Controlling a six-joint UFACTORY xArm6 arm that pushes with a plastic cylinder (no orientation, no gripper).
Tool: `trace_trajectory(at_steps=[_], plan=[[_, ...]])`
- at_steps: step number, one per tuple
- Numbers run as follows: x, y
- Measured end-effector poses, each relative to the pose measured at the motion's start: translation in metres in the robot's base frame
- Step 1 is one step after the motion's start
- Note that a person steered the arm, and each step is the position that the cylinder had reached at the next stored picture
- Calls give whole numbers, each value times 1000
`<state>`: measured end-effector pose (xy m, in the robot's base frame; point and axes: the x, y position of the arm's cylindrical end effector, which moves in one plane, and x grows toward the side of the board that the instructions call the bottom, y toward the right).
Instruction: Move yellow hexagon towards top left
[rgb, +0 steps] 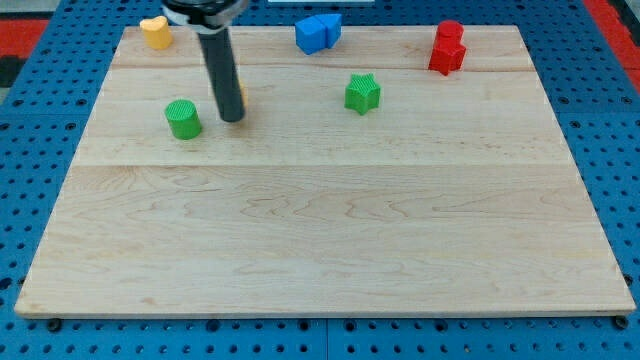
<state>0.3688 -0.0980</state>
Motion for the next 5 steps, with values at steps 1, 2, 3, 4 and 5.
trace_trajectory(at_steps=[1,2,3,4,5], plan=[[-15,5],[-40,-4],[-59,-36],[-70,-59],[-55,-85]])
